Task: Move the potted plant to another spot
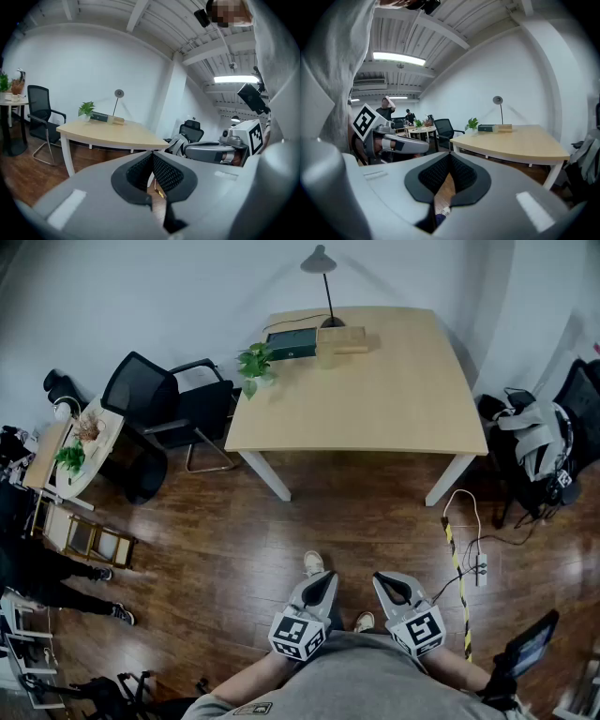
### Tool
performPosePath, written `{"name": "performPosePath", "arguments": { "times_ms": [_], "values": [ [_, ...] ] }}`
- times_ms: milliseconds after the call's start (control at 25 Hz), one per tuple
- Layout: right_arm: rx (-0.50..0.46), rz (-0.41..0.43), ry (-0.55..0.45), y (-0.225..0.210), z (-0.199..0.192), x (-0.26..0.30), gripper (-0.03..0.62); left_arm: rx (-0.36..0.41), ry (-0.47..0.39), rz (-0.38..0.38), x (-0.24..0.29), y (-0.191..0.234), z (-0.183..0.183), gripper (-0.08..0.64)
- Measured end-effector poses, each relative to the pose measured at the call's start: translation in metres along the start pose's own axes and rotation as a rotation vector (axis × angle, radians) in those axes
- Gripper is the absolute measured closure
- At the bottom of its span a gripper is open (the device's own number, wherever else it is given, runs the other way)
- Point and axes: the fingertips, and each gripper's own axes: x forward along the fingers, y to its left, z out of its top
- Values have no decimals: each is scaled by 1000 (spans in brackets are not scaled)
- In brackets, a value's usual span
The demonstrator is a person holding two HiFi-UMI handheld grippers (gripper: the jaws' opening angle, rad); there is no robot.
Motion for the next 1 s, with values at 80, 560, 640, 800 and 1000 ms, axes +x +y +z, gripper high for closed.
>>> {"name": "performPosePath", "arguments": {
  "times_ms": [80, 560, 640, 800, 1000],
  "values": [
    [-3, -3, 5, -10, 4, 20, 586, -6, 2, -4, 13, 19, 5, 566],
    [-7, -100, 18, -90, 71, 187, 586, 3, -1, -95, 113, 172, 100, 566],
    [-8, -117, 16, -101, 81, 216, 586, 7, 1, -103, 127, 200, 113, 566],
    [-18, -127, 17, -117, 97, 265, 586, -1, -12, -100, 148, 248, 136, 566],
    [-30, -102, 41, -130, 107, 303, 586, -23, -4, -71, 165, 287, 146, 566]
  ]
}}
